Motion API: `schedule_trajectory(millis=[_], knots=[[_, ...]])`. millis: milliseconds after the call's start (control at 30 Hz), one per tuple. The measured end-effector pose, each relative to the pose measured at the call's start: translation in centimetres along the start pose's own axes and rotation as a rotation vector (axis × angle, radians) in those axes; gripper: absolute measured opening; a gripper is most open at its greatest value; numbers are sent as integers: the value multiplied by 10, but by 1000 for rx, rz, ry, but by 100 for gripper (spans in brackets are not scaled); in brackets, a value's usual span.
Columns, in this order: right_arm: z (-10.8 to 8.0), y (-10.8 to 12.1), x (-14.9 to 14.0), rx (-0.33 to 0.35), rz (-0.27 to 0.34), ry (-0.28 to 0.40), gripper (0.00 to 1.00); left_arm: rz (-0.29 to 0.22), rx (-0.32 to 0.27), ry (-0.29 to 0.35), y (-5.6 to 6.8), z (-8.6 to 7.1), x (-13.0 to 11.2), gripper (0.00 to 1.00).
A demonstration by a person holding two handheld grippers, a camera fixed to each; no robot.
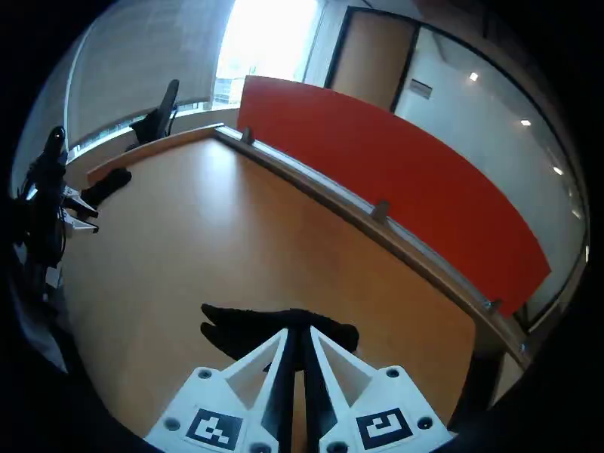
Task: Fold towel
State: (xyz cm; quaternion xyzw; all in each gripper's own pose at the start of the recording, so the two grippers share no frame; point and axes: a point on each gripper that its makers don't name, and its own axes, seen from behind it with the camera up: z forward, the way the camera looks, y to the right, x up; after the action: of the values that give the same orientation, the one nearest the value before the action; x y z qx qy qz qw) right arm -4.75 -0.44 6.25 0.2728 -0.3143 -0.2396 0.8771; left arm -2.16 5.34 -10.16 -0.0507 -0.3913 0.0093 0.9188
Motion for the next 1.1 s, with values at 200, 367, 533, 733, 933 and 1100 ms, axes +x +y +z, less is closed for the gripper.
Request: schedule_trajectory(millis=[200, 367, 533, 733, 933, 1100], knots=[[-10, 32, -13, -26, 5, -23, 6, -9, 4, -4, 1, 2, 2, 67], [-18, 58, -19, -48, 25, -28, 5, -4, 8, -7, 2, 4, 5, 67], [-25, 82, -26, -74, 48, -29, 5, 0, 11, -6, 5, 5, 8, 67], [-34, 108, -34, -105, 66, -35, 6, 4, 11, -9, 8, 8, 12, 67], [-43, 129, -40, -133, 70, -43, 5, 13, 9, -11, 13, 10, 15, 67], [-51, 144, -46, -154, 77, -50, 5, 19, 7, -8, 17, 12, 19, 67]])
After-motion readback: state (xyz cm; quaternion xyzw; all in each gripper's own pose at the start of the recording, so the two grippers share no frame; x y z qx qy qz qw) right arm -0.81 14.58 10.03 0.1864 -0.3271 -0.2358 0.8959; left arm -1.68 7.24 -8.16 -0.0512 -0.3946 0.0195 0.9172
